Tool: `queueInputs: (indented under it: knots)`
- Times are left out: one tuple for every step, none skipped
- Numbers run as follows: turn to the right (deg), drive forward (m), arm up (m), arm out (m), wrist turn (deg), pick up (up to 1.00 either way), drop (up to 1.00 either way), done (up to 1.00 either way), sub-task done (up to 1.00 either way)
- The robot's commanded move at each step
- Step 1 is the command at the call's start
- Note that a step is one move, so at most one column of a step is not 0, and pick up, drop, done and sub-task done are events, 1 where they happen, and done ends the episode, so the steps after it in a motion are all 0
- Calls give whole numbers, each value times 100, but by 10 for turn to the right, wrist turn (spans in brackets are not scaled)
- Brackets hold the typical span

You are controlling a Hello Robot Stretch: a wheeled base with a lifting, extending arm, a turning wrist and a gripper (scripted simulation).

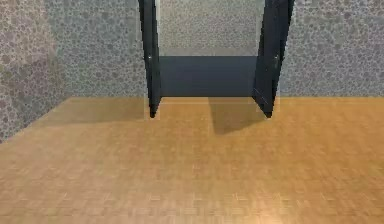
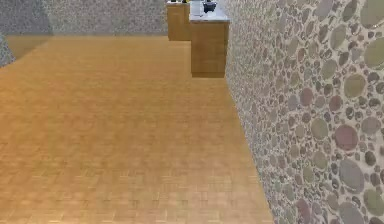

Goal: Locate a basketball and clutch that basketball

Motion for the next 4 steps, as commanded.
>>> queueInputs:
  knots:
    - [450, 0, 0, 0, 0, 0, 0, 0, 0]
    - [60, 0, 0, 0, 0, 0, 0, 0, 0]
    - [0, 100, 0, 0, 0, 0, 0, 0, 0]
    - [0, 100, 0, 0, 0, 0, 0, 0, 0]
